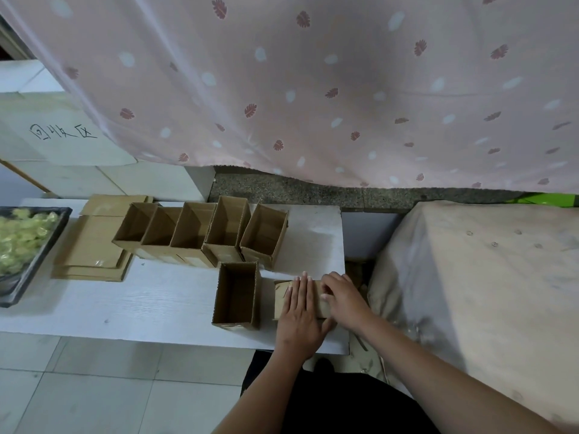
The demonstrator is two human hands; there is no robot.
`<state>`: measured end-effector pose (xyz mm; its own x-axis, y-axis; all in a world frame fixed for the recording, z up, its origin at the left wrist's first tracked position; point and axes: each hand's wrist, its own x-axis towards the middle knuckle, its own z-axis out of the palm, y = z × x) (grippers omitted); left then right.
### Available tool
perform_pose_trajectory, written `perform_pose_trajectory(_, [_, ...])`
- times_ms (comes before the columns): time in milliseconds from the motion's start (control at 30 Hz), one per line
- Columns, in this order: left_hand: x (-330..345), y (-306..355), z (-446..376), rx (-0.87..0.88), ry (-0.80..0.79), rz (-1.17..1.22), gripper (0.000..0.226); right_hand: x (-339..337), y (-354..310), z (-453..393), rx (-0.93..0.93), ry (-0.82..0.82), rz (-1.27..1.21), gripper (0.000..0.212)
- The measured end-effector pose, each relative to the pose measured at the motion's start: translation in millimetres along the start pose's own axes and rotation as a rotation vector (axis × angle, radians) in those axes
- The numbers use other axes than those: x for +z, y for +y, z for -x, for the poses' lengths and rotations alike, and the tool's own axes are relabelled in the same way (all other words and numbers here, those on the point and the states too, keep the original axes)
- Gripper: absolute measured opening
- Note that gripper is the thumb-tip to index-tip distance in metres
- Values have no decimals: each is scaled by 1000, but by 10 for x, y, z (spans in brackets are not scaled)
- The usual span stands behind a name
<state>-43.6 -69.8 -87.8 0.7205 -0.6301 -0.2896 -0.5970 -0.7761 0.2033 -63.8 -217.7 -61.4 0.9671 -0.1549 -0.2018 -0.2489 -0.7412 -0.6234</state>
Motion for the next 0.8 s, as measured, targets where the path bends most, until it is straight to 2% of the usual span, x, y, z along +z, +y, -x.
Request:
perform_pose_trajectory(133, [1,-2,-1,-6,-5,-4,96,-87,46,66,59,-4,-129,18])
perform_pose_trajectory(333, [-17,-1,-5,-5,8,12,96,-151,94,124,203,119,-300,10])
perform_pose_trajectory(467, [-11,12,-21,-14,12,35,96,-140,173,156,332,142,-341,29])
perform_pose_trajectory(667, [-3,-9,-28,-8,-9,45,98,-211,355,217,468,262,-373,25])
perform_pose_trajectory(800, [-40,5,-33,-19,-40,31,102,-222,406,242,517,217,-299,40])
